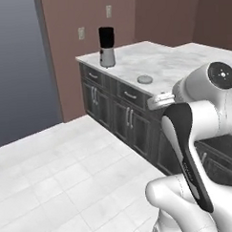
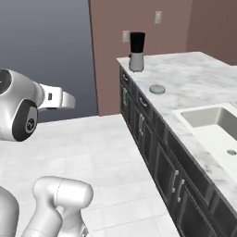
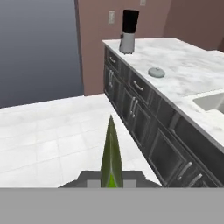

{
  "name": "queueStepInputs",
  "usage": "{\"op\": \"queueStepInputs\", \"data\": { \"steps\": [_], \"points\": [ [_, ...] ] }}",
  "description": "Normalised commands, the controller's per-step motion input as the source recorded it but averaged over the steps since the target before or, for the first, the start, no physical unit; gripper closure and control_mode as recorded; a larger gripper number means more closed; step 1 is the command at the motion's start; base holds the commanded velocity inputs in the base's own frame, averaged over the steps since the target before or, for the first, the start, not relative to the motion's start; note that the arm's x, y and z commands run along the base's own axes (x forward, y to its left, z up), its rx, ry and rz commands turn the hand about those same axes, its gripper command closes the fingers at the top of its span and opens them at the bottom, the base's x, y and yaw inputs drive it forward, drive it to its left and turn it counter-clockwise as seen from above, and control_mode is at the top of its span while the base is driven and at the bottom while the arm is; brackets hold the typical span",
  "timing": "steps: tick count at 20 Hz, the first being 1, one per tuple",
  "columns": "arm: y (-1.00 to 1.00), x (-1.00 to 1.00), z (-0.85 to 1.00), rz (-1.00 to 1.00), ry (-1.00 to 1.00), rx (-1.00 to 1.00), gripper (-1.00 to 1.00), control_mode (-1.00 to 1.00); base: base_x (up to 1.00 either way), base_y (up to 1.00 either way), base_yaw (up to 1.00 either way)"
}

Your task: Grab the onion and lemon wedge from the fridge, place them in the blender, close the lid, and turn on the blender to create a marinade.

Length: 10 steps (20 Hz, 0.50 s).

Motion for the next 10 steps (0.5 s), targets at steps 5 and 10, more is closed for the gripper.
{"op": "queueStepInputs", "data": {
  "steps": [5, 10],
  "points": [
    [0.0, 0.0, 0.0, 0.0, 0.0, 0.0, 1.0, 1.0, 1.0, 0.52, -0.28],
    [0.0, 0.0, 0.0, 0.0, 0.0, 0.0, 1.0, 1.0, 1.0, 0.53, -0.28]
  ]
}}
